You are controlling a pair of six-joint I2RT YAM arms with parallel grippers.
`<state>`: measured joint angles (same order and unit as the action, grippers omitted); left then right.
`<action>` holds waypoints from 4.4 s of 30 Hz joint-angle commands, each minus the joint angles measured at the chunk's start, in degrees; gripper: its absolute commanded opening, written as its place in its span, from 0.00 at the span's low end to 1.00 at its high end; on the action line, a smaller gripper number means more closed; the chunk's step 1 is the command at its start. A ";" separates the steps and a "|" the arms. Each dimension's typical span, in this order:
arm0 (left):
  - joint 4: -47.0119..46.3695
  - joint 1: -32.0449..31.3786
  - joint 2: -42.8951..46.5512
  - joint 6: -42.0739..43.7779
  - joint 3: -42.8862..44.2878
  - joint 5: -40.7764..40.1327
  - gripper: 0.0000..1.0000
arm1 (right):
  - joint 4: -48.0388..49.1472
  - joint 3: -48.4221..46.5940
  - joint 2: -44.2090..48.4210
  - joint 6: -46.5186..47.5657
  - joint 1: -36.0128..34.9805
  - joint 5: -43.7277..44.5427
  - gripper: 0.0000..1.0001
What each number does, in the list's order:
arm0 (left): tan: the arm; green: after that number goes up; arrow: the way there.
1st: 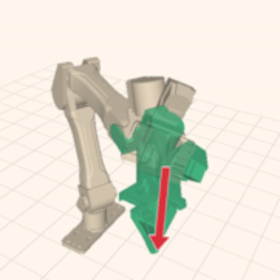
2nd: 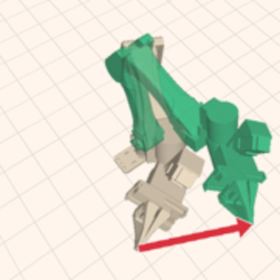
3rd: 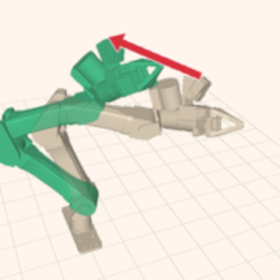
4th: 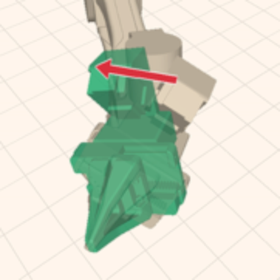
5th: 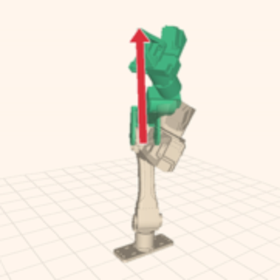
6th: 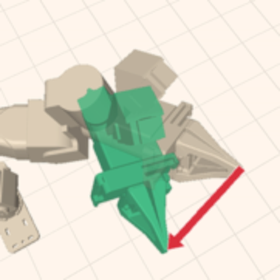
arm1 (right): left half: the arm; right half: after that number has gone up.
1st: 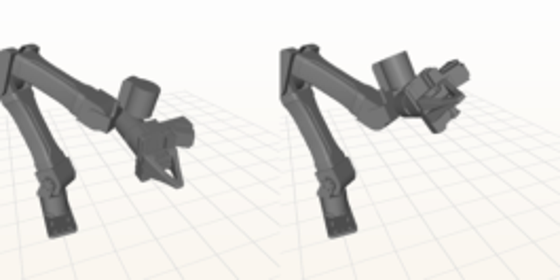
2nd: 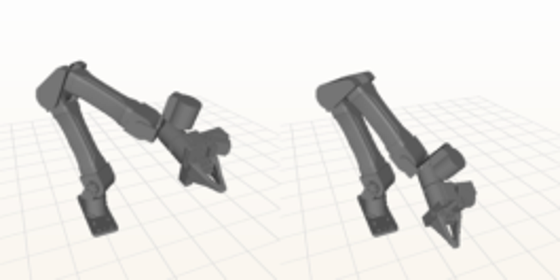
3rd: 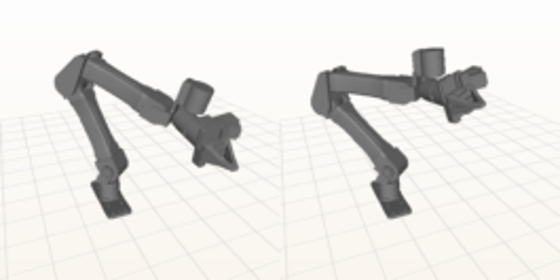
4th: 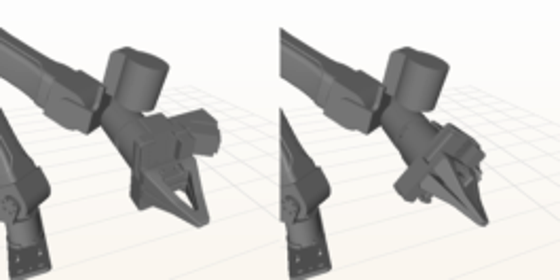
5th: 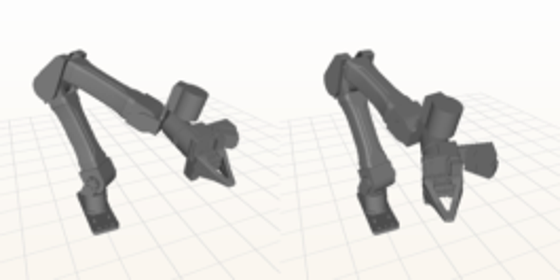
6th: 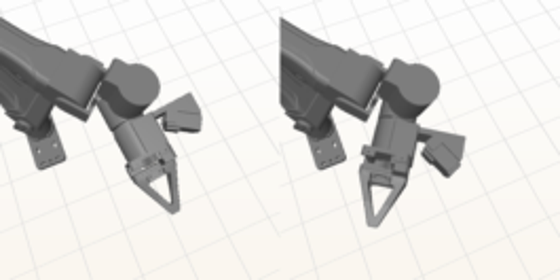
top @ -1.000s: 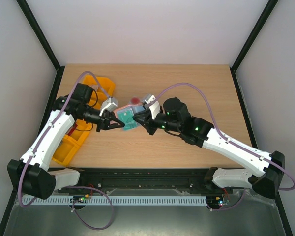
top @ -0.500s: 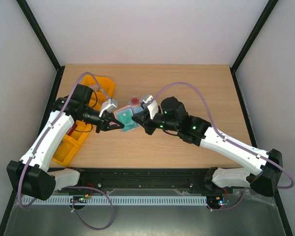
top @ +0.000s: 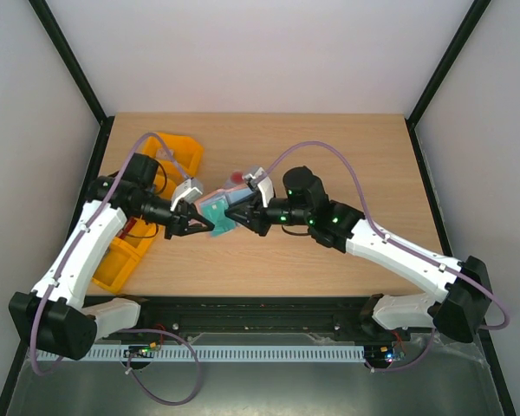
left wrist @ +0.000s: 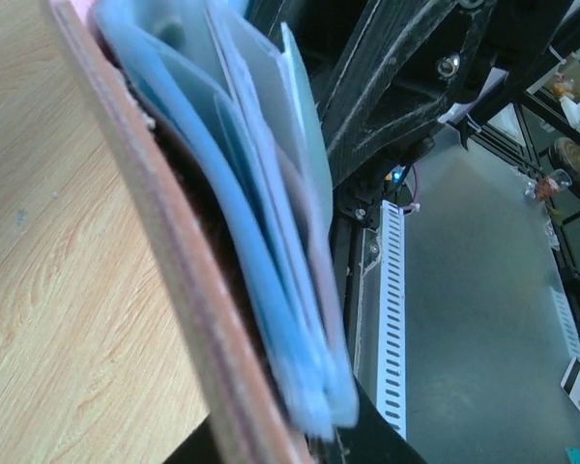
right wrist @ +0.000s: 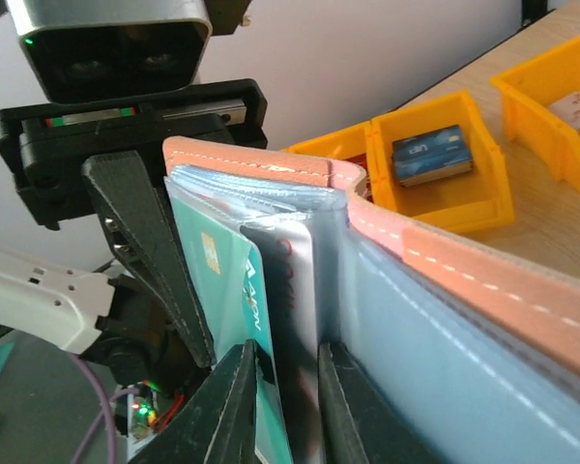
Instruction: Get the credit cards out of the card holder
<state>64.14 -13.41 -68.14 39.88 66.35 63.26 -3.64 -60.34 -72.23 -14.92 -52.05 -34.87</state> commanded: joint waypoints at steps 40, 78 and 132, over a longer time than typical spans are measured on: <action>-0.07 1.08 2.98 8.48 -2.42 12.29 0.02 | 7.48 4.93 6.77 -0.23 -0.81 -2.60 0.20; 0.46 1.13 1.90 9.69 -2.27 11.68 0.02 | 2.03 4.21 7.37 4.27 1.60 -11.32 0.43; 0.32 1.14 1.45 10.15 -2.74 11.77 0.02 | 9.12 1.72 -1.14 -0.47 -1.08 -7.44 0.09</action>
<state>65.12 -11.29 -66.81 48.21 63.05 68.38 0.40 -57.87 -73.23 -14.66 -52.12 -40.29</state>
